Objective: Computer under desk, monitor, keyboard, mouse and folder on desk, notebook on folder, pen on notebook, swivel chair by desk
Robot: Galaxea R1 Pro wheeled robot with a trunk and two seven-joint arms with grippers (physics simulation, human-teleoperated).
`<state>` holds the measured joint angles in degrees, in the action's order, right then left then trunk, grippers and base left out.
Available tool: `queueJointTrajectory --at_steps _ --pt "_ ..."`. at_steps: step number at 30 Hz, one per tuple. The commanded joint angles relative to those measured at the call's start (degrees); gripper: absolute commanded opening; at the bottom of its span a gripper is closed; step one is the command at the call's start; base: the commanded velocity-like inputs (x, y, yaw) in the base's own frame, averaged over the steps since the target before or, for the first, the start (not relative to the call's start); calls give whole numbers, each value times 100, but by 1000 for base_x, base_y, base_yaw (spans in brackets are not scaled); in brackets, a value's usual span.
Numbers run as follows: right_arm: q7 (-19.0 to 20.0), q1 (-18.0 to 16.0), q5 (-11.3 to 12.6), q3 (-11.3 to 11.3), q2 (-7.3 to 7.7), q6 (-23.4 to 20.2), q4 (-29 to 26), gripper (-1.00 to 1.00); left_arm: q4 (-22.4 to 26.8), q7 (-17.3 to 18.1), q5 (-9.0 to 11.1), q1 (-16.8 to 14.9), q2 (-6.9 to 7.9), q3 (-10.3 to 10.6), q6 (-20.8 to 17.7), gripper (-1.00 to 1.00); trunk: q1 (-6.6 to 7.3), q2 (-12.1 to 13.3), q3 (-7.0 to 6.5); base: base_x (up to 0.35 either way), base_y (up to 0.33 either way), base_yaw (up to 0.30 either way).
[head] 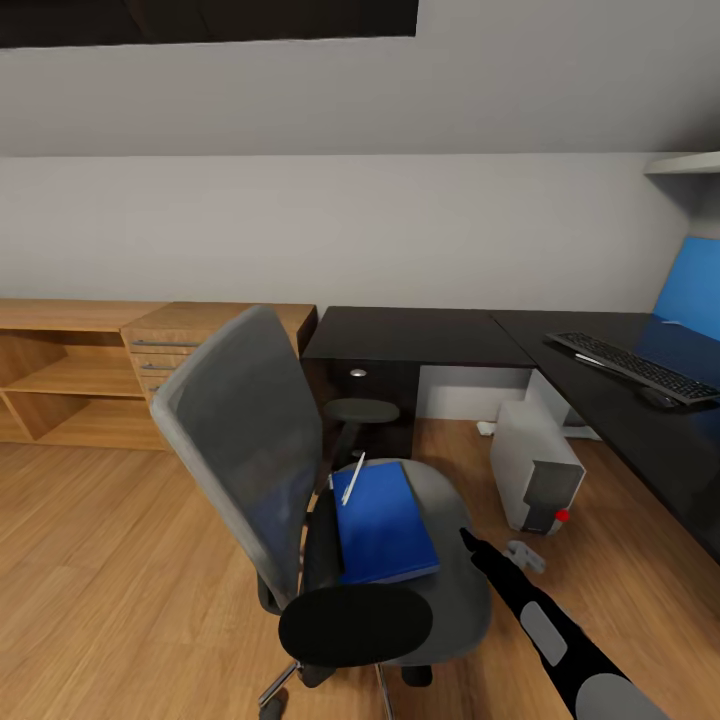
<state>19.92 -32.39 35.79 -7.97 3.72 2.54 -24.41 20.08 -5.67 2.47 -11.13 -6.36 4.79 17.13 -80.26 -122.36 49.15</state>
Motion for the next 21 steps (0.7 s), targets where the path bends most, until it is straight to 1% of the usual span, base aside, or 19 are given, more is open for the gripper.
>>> queueJointTrajectory --at_steps 1,5,9,17,21 --pt "37 -4 49 -11 -12 5 11 100 -4 -48 25 -4 4 49 19 100 1 -2 5 0 0 0" --pt "32 -4 44 -11 -55 9 14 100 -5 -48 25 -4 4 49 19 100 1 -2 5 0 0 15" --pt "30 -4 43 -11 -67 10 14 100 -4 -48 25 -4 4 49 19 100 1 -2 5 0 0 105" --pt "30 -4 42 -3 -73 17 62 100 -6 -48 25 -4 4 49 19 100 1 -2 5 0 0 222" --pt "30 -4 35 4 -73 178 114 100 -4 -48 25 -4 4 49 19 100 1 -2 5 0 0 246"
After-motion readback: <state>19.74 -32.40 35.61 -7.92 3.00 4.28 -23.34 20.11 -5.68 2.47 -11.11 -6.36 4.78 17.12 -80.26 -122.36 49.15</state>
